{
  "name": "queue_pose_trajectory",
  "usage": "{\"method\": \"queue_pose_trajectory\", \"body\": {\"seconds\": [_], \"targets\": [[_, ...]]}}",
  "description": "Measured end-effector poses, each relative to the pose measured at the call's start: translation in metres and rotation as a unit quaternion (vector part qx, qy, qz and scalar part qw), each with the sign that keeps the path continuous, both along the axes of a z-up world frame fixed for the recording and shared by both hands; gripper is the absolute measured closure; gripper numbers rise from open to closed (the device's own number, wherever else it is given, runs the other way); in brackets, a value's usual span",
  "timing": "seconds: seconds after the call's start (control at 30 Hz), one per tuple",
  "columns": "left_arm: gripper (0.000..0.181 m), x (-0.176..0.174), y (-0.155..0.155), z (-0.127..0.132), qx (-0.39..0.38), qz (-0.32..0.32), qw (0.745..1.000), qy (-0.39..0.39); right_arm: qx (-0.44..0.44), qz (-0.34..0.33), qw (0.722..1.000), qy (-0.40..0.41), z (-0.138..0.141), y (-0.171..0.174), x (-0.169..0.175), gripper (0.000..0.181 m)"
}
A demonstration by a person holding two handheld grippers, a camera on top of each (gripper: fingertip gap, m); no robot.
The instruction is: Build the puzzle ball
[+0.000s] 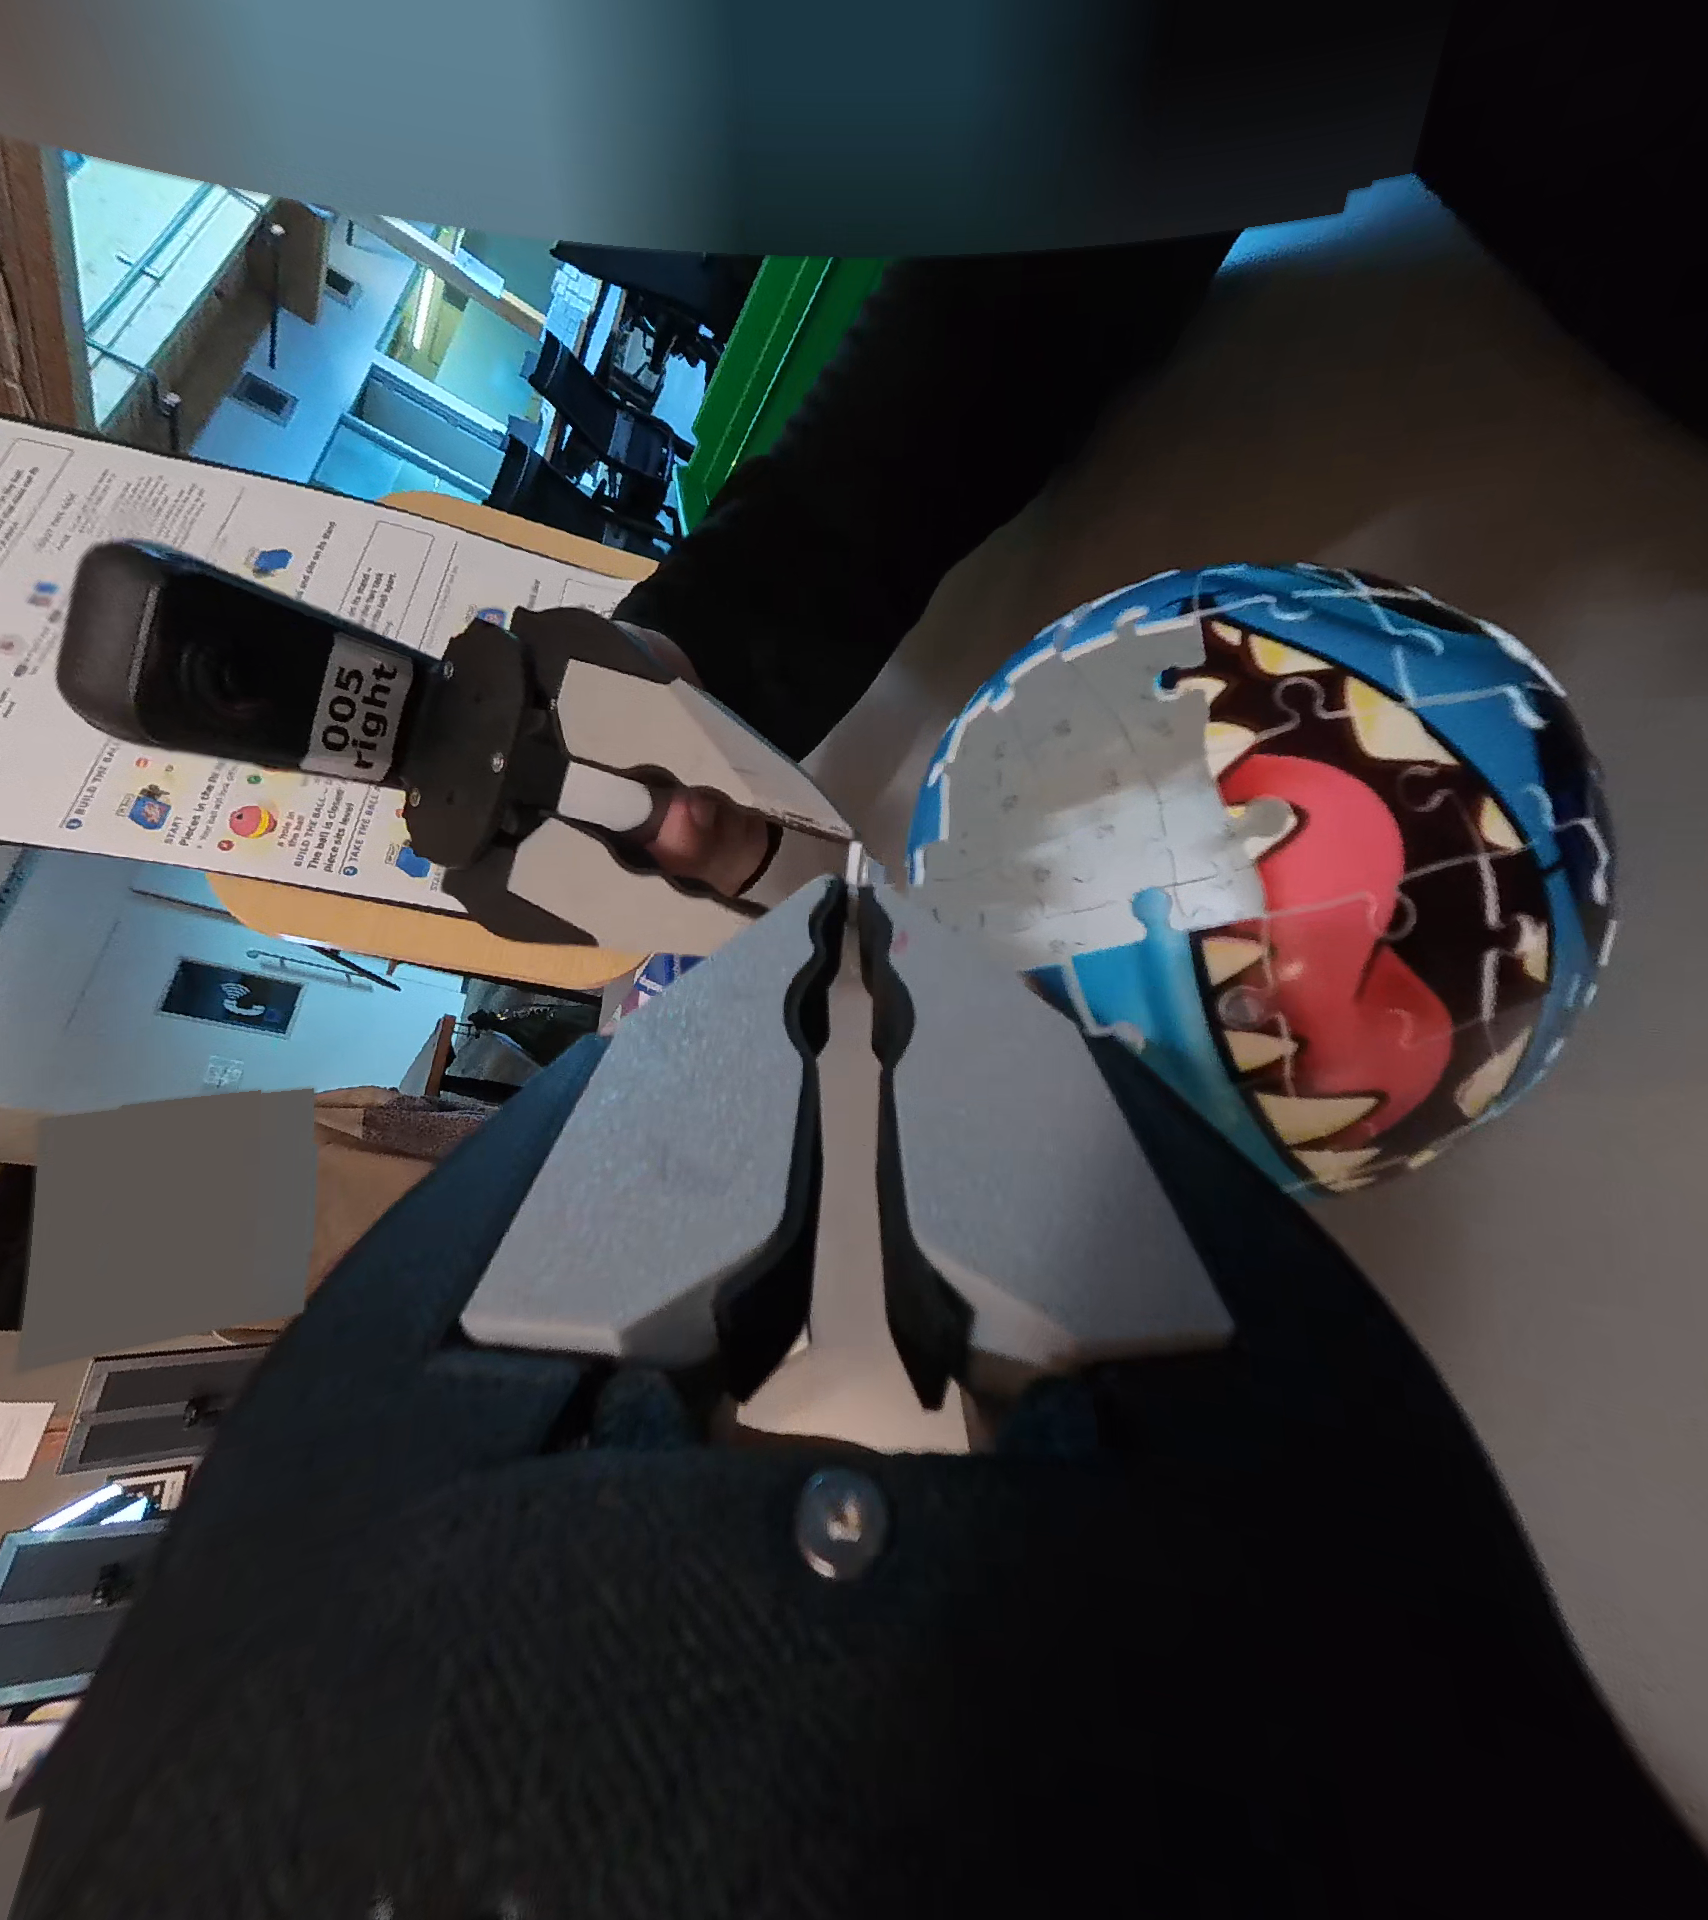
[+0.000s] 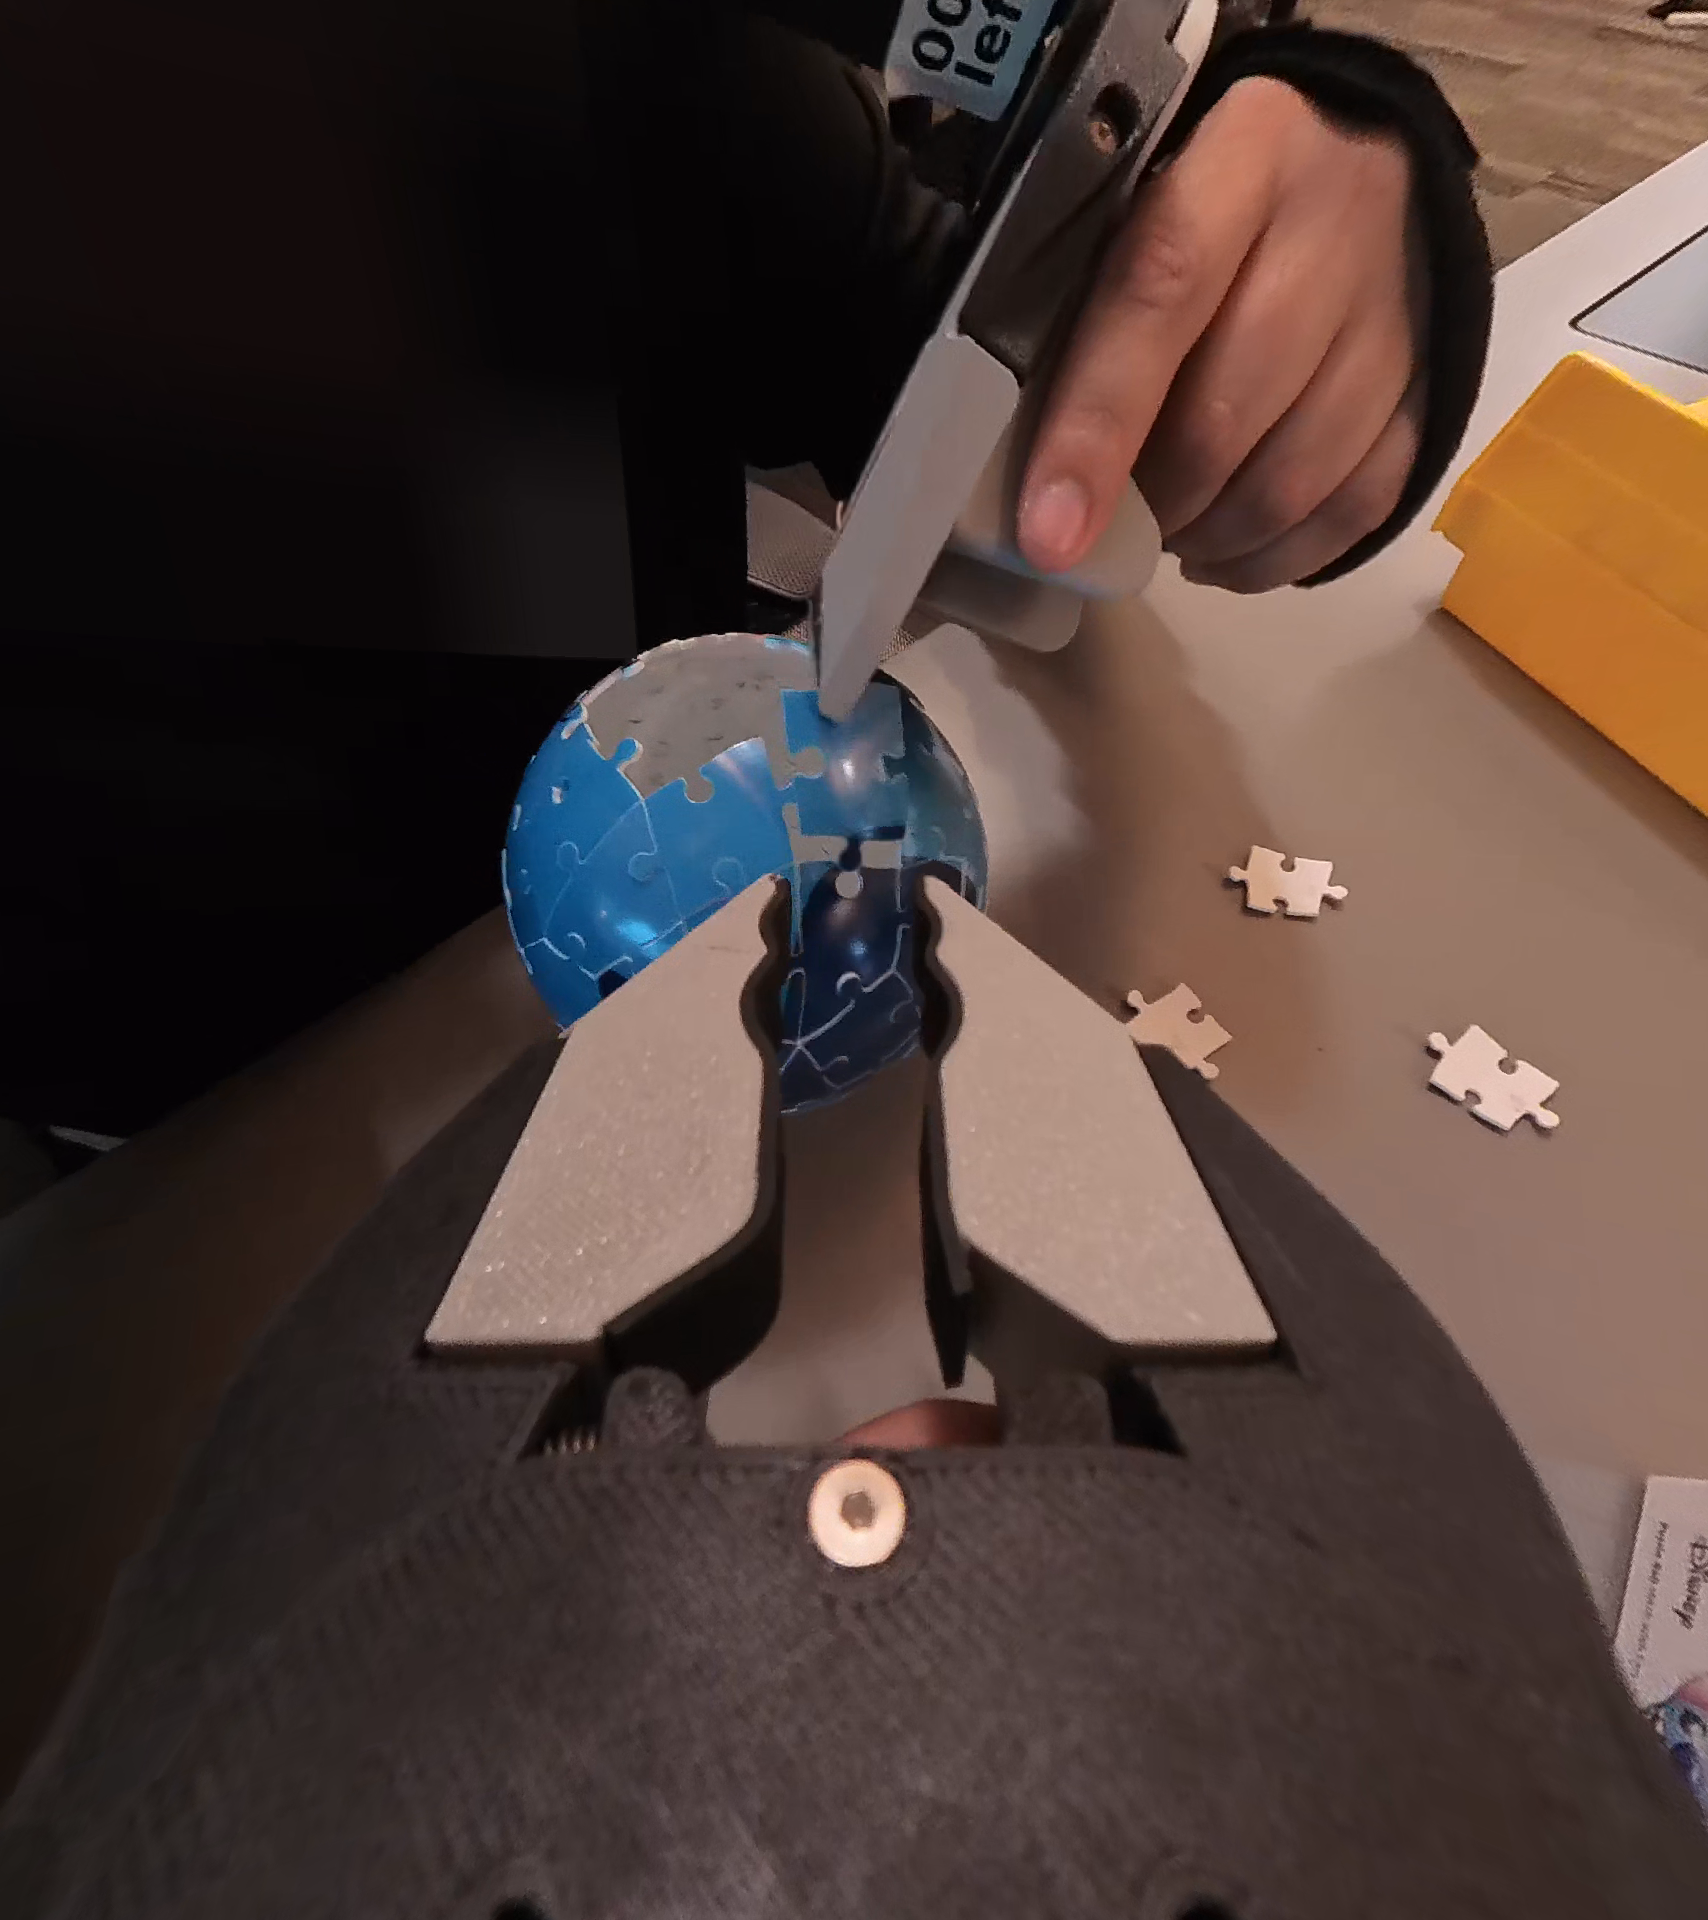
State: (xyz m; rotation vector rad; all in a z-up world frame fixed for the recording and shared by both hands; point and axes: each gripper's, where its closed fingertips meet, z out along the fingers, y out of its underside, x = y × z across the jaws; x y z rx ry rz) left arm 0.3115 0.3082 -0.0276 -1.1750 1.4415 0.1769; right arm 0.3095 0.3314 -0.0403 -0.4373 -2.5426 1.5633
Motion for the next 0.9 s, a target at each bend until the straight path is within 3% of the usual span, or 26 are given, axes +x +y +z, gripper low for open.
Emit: {"method": "queue_pose_trajectory", "body": {"seconds": [0.17,0.33,0.9], "targets": [[0.181,0.001,0.002,-0.002,-0.011,-0.003,1.0,-0.007,-0.017,-0.005,1.0,0.02,0.01,0.002,-0.002,0.18],[0.181,0.001,0.001,-0.005,-0.018,-0.007,1.0,-0.007,-0.04,-0.01,0.999,0.032,0.02,0.003,-0.003,0.181],[0.181,-0.002,0.001,-0.007,-0.044,-0.023,0.999,-0.021,-0.017,-0.008,1.0,-0.017,-0.008,-0.008,-0.009,0.181]]}}
